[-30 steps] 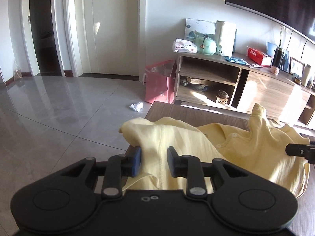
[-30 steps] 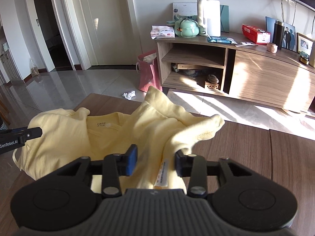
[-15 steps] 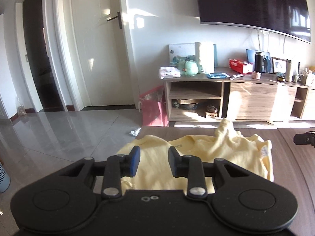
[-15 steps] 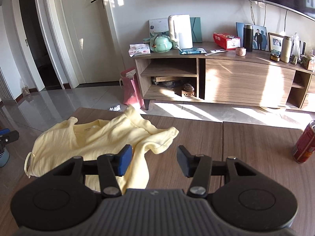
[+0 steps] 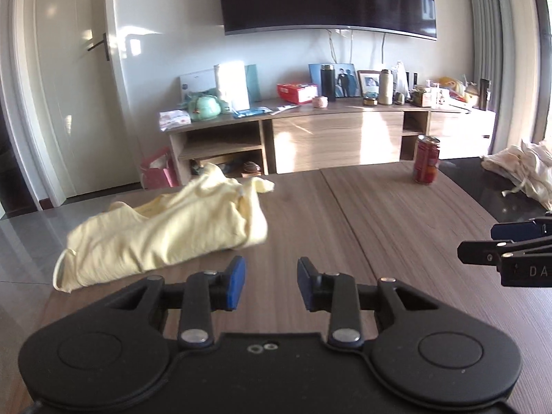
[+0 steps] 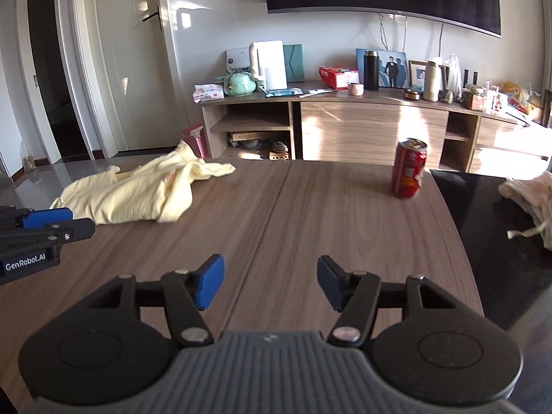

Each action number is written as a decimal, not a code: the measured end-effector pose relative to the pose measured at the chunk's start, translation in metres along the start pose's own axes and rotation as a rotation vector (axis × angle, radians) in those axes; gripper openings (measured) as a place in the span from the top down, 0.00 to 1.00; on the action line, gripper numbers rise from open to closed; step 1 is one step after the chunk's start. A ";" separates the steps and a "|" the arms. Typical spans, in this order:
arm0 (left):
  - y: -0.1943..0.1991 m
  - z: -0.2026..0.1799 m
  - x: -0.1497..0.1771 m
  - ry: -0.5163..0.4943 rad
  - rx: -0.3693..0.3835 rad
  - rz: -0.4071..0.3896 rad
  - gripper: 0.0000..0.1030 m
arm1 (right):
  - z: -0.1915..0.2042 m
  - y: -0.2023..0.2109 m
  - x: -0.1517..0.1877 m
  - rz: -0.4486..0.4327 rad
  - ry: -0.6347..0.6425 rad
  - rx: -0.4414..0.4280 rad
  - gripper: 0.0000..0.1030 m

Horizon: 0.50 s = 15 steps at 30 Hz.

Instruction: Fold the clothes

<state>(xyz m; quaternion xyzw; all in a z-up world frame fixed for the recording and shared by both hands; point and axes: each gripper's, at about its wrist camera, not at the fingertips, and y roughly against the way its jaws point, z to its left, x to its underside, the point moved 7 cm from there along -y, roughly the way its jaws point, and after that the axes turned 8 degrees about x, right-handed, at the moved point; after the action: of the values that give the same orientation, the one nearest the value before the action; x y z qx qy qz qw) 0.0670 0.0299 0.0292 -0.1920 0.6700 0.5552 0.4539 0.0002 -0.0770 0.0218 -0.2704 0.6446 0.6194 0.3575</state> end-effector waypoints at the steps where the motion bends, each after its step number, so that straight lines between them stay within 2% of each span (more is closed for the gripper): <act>1: 0.000 -0.008 0.005 -0.003 0.009 0.004 0.68 | -0.009 0.005 0.009 0.007 -0.015 0.012 0.38; 7: 0.003 -0.032 0.021 -0.005 0.035 0.011 0.69 | -0.031 0.021 0.039 0.021 -0.042 0.065 0.34; 11: 0.003 -0.041 0.029 -0.004 0.043 0.013 0.69 | -0.026 0.027 0.050 0.017 -0.040 0.066 0.29; 12: 0.002 -0.043 0.033 0.000 0.045 0.015 0.67 | -0.023 0.027 0.052 0.013 -0.036 0.068 0.25; 15: -0.002 -0.046 0.043 -0.002 0.045 0.025 0.64 | -0.016 0.029 0.057 -0.001 -0.021 0.071 0.21</act>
<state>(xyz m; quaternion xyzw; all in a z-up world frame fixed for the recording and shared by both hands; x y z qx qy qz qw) 0.0285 -0.0024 -0.0084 -0.1729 0.6841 0.5457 0.4519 -0.0590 -0.0854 -0.0068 -0.2512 0.6620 0.5989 0.3740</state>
